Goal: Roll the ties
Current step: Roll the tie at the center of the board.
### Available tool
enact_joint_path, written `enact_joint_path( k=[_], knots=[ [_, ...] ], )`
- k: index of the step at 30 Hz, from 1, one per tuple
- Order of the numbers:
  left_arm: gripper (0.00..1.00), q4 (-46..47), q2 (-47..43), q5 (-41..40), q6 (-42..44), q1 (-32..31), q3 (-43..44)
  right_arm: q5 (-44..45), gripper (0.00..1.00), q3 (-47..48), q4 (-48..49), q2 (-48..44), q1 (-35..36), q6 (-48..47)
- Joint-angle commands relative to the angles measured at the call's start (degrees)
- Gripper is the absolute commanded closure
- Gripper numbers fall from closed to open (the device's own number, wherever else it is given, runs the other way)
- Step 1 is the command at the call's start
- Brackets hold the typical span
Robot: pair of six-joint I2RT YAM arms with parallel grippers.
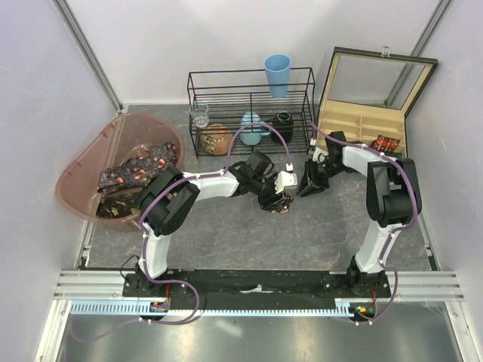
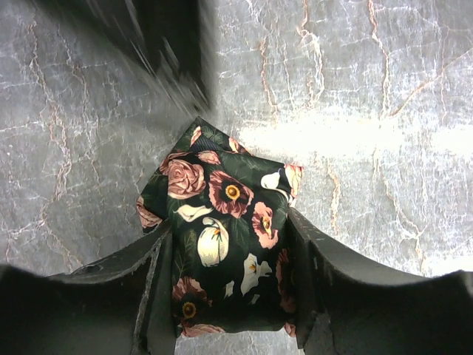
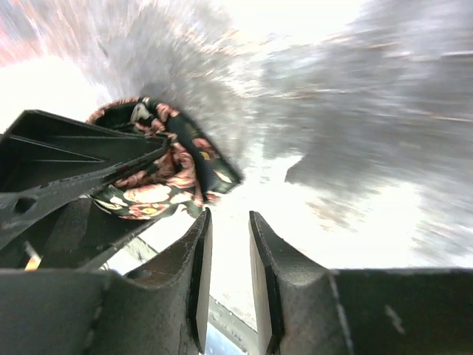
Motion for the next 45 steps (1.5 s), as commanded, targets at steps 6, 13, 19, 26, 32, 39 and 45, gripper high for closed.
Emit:
enact_joint_path(
  k=[6, 13, 19, 26, 32, 39, 45],
  knots=[
    [0.98, -9.5, 4.01, -2.74, 2.17, 1.15, -0.56, 0.25, 0.85, -1.61, 6.47, -1.55, -0.04, 3.92],
    [0.98, -10.21, 4.53, -2.91, 2.17, 1.24, 0.32, 2.37, 0.99, -0.73, 6.74, 0.91, 4.0, 3.84],
    [0.98, -10.47, 4.8, -2.82, 1.56, 1.24, 0.85, 5.0, 1.0, 0.59, 6.12, 3.29, 5.67, 2.08],
    [0.98, -6.62, 2.96, -1.42, -6.24, 3.43, 0.76, 13.79, 1.0, 0.5, 3.23, 6.63, 5.94, -0.03],
    [0.98, 1.13, -1.62, 2.8, -14.87, 5.02, -2.31, 17.13, 1.0, 0.86, 1.29, 6.89, 5.94, -1.08],
    [0.98, -9.2, 3.2, -0.27, -12.34, 4.76, 1.28, 16.52, 1.0, 1.64, 1.29, 6.28, 5.85, -1.79],
    [0.98, -13.28, 4.45, -3.0, -9.96, 4.23, 1.9, 7.92, 0.89, 3.49, 0.5, 2.51, 4.19, -1.35]
  ],
)
